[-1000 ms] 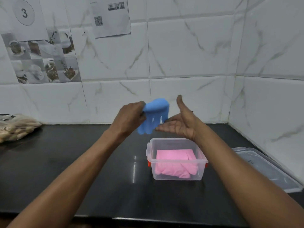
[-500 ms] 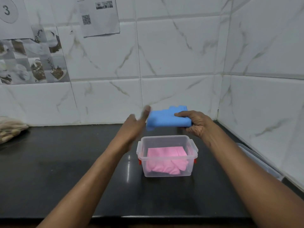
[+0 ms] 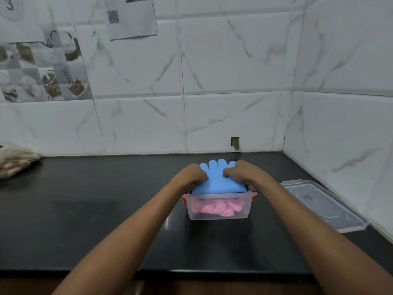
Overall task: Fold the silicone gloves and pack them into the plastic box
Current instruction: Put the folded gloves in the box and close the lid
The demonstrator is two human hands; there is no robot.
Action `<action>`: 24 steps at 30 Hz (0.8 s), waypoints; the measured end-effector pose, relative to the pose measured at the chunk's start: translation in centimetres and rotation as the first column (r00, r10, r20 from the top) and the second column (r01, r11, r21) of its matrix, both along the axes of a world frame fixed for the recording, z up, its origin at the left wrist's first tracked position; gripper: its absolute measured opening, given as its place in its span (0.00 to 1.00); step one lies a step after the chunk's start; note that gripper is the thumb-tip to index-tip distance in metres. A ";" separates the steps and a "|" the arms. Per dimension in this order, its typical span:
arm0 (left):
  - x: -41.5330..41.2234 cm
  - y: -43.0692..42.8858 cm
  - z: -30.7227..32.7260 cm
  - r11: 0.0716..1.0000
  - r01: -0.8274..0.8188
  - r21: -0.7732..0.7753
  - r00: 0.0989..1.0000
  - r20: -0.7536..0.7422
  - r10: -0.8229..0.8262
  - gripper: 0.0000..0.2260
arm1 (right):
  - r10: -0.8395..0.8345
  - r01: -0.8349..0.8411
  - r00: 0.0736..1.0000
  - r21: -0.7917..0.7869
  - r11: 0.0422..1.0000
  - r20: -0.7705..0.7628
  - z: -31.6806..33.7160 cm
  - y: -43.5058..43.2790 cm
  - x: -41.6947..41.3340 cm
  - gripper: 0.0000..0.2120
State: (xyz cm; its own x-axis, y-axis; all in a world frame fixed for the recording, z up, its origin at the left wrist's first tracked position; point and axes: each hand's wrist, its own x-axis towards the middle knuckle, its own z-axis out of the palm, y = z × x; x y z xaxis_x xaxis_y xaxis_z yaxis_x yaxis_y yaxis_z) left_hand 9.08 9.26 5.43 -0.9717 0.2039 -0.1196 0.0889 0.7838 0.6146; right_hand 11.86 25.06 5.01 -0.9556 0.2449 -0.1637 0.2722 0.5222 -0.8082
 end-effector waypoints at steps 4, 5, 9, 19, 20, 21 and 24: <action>-0.1 1.7 -0.9 0.900 0.092 -0.427 0.987 -0.083 -0.141 0.14 | 0.072 -0.114 0.992 0.530 0.840 0.099 -0.2 -1.4 -0.1 0.23; -0.2 2.1 -1.2 0.868 0.088 -0.489 0.985 -0.086 -0.148 0.14 | 0.102 -0.166 0.985 0.627 0.761 0.137 -0.2 -1.9 -0.1 0.20; -0.5 2.6 -2.0 0.811 0.035 -0.584 0.983 -0.128 -0.134 0.14 | 0.083 -0.246 0.966 0.766 0.594 0.246 -0.7 -3.3 -1.0 0.17; -2.9 0.4 -2.1 0.835 0.251 -0.490 0.766 -0.427 -0.481 0.18 | 0.421 -0.250 0.905 0.873 0.420 0.057 1.9 -1.4 -1.2 0.17; -3.1 0.2 -2.3 0.808 0.319 -0.496 0.768 -0.365 -0.527 0.19 | 0.434 -0.337 0.890 0.844 0.418 0.140 2.1 -1.0 -1.2 0.19; -3.3 0.1 -2.5 0.782 0.354 -0.513 0.763 -0.325 -0.559 0.20 | 0.435 -0.393 0.877 0.827 0.402 0.205 2.1 -0.7 -1.1 0.19; -4.1 -0.2 -3.0 0.708 0.377 -0.597 0.726 -0.284 -0.626 0.16 | 0.419 -0.478 0.853 0.790 0.385 0.312 0.9 -0.2 -1.3 0.17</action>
